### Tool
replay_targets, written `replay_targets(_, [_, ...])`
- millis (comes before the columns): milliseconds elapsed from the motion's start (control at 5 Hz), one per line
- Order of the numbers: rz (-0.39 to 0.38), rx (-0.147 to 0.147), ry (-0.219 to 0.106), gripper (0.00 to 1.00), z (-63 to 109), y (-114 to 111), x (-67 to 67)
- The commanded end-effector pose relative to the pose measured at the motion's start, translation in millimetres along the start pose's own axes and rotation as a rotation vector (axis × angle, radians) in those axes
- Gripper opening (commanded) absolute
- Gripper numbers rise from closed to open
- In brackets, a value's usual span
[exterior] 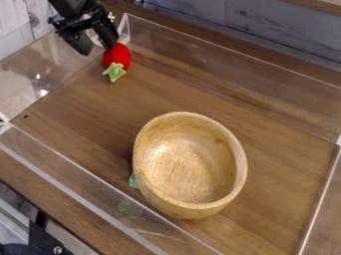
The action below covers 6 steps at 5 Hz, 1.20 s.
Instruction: Move the red object to the left side of the table
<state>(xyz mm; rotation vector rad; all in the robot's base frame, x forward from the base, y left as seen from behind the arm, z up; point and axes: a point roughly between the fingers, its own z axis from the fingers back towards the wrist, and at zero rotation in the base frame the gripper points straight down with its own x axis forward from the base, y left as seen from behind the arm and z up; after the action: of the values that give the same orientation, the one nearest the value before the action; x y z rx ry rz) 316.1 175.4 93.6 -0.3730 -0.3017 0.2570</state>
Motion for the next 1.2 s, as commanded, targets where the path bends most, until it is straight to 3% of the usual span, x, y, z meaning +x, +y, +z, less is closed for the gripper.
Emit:
replay_targets(0, [-0.037, 0.042, -0.068, 1.00, 23.8, -14, 9.3])
replay_targets(400, [-0.100, 0.036, -0.062, 1.00, 33.2, -57, 17.0])
replay_targets(800, [-0.086, 0.074, -0.080, 1.00, 21.5, -56, 30.7])
replay_targets(1000, [-0.088, 0.096, -0.080, 1.00, 18.5, -58, 26.9])
